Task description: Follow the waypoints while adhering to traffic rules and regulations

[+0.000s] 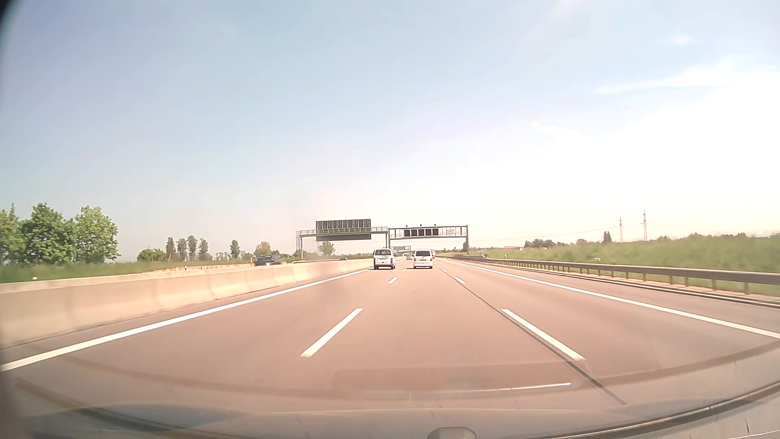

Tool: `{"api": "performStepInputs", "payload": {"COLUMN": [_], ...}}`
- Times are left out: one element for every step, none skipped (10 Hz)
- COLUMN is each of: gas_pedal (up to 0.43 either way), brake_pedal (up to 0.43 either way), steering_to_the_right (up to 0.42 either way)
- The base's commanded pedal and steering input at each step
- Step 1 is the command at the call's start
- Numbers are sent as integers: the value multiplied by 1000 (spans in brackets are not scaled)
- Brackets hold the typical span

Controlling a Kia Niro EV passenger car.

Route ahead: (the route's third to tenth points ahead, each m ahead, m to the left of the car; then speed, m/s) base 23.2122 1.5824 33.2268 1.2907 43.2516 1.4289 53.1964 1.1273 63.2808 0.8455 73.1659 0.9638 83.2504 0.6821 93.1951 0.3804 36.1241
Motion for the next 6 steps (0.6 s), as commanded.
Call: {"api": "performStepInputs", "payload": {"gas_pedal": [398,398,390,390,390,390], "brake_pedal": [0,0,0,0,0,0], "steering_to_the_right": [-6,-6,-6,-6,-6,-5]}}
